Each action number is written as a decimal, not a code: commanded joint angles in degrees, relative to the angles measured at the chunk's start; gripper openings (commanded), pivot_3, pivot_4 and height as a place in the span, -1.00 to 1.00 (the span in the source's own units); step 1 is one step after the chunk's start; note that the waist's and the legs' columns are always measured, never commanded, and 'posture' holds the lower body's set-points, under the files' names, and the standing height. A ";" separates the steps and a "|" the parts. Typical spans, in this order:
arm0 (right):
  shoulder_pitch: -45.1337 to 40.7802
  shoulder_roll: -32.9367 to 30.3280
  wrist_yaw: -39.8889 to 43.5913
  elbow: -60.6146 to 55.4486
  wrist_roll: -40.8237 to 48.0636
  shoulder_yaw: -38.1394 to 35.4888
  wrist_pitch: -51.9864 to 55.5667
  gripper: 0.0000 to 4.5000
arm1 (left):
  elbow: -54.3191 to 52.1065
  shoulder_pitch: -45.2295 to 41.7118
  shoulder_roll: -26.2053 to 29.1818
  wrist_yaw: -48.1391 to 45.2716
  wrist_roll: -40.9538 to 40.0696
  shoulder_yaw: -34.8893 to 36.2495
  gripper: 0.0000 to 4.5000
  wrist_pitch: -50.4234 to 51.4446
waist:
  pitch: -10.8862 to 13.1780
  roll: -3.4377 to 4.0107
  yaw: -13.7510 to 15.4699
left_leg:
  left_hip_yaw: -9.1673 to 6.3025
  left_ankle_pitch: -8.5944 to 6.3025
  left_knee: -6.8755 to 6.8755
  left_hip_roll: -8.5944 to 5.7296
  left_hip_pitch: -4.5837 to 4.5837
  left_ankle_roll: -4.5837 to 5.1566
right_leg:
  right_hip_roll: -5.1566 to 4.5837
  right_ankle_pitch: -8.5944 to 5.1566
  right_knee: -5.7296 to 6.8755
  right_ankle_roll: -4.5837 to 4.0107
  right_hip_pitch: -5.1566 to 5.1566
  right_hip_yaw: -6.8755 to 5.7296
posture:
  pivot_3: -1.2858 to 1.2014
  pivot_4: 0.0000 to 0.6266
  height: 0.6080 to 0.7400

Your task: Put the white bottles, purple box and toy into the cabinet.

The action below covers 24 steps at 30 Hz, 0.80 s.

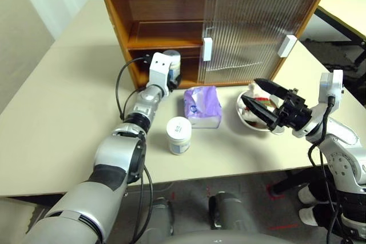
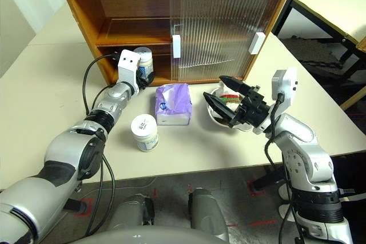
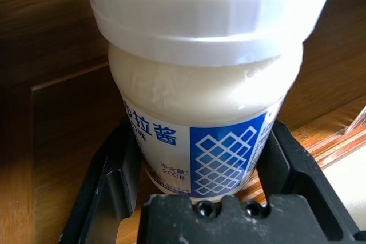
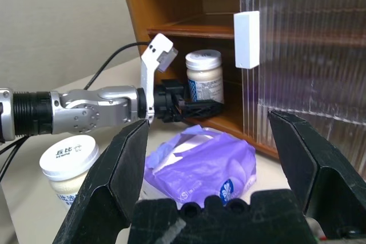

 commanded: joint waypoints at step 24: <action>-0.92 2.45 -7.99 -6.05 0.47 1.06 2.38 1.00 | 0.96 -1.74 -0.11 0.50 0.63 0.86 0.41 -1.04 | 2.10 -0.01 -1.25 | -0.01 0.00 0.00 0.12 0.02 0.00 | -0.03 0.01 0.02 0.02 0.00 0.01 | -0.12 -0.69 1.00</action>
